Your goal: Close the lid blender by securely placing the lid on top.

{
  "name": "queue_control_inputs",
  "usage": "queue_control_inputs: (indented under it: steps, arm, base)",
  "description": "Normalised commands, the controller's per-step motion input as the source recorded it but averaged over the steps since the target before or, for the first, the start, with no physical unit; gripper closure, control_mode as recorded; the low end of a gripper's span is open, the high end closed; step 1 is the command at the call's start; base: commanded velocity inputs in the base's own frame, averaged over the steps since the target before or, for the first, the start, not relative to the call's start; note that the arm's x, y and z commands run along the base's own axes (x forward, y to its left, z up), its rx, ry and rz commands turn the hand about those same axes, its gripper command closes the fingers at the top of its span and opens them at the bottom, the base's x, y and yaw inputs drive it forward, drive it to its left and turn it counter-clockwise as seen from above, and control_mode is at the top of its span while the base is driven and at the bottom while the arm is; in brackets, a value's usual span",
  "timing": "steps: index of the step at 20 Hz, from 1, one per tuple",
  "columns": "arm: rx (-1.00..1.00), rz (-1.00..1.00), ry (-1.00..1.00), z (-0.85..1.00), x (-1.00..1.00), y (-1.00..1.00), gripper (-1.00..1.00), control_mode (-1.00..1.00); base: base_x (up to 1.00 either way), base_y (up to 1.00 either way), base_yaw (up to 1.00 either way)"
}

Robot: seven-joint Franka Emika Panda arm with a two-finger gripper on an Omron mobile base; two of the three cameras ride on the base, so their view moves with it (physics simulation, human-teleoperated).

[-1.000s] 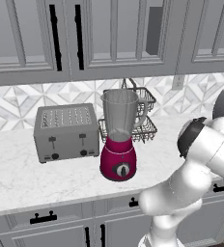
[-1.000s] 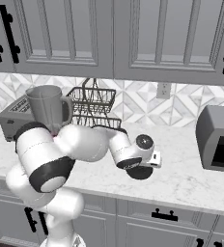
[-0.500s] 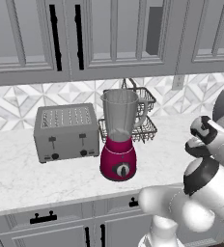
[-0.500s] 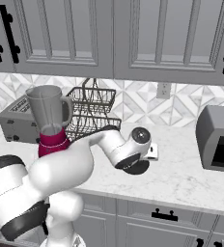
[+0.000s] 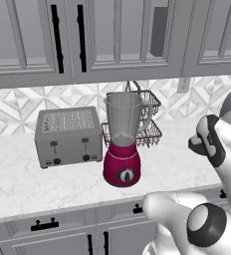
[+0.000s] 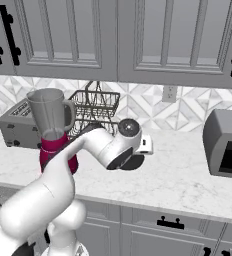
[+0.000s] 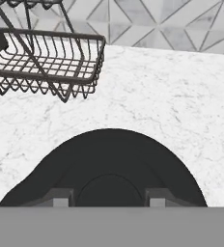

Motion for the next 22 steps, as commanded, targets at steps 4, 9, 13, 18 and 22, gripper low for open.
queue_control_inputs:
  steps: [4, 9, 13, 18, 22]
  arm:
    - [0.00, 0.00, -0.09, 0.76, -0.16, 0.31, 1.00, -1.00]
    - [0.00, 0.00, -0.07, 0.75, -0.20, 0.33, 1.00, -1.00]
    - [0.00, 0.00, -0.03, 0.78, -0.21, 0.26, 1.00, -1.00]
    - [0.01, 0.00, -0.01, 0.81, -0.24, 0.15, 1.00, -1.00]
    - [0.03, 0.00, -0.04, 0.76, -0.26, 0.19, 1.00, -1.00]
  base:
    - [0.00, 0.00, 0.00]
    - [0.00, 0.00, 0.00]
    - [0.00, 0.00, 0.00]
    - [0.00, 0.00, 0.00]
    - [0.00, 0.00, 0.00]
